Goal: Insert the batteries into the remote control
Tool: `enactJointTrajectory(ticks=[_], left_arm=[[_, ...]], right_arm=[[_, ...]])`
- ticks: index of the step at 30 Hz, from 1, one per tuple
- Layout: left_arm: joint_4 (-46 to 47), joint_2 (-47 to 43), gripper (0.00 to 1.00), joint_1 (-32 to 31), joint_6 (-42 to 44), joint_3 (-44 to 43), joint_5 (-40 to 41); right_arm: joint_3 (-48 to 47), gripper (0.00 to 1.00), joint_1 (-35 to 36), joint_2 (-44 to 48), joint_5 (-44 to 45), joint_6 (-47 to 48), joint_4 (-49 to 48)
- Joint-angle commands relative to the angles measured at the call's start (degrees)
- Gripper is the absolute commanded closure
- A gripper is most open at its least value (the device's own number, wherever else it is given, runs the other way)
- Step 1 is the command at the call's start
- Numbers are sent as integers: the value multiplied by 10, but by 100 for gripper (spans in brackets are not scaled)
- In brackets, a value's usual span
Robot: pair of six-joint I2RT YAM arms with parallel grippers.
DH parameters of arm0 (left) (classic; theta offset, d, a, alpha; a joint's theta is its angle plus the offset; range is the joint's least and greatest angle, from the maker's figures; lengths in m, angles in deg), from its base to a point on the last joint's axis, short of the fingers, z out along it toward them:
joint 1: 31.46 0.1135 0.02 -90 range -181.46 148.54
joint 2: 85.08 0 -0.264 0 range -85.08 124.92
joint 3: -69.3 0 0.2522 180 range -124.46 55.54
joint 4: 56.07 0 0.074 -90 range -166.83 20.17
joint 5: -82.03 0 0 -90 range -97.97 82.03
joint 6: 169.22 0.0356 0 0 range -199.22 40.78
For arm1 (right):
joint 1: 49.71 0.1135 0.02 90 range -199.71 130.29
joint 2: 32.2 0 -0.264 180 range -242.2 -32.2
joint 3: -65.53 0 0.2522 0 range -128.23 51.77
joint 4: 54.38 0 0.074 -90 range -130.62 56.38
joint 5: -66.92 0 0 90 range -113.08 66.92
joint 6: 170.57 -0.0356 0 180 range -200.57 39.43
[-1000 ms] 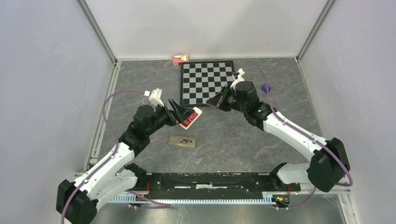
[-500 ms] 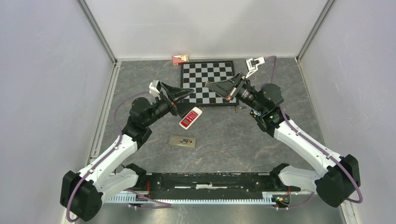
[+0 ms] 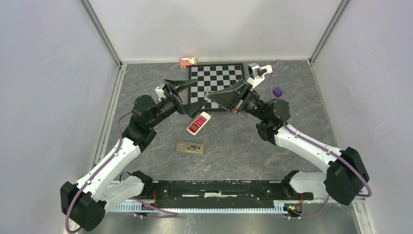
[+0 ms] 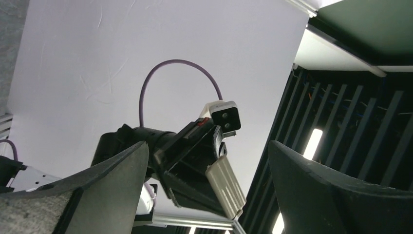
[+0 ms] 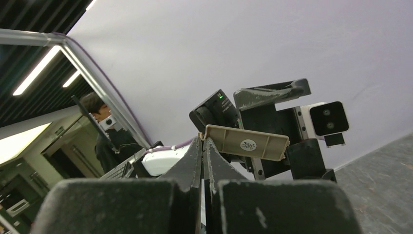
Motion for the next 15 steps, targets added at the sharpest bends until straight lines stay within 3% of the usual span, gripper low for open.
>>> enactJointTrajectory(ticks=[1,6,15], left_arm=[[-75,-30,2,-13,-76,-36,60],[-114,-50,4,-18,-92,-53,78],[-124,-59,33,-20,-96,-72,94]], right_arm=[[-1,100,22,-27,-3,-11,-112],[-13,100,46,-72,11,-31,-187],[-10,100,68,-130,43,-81,-306]])
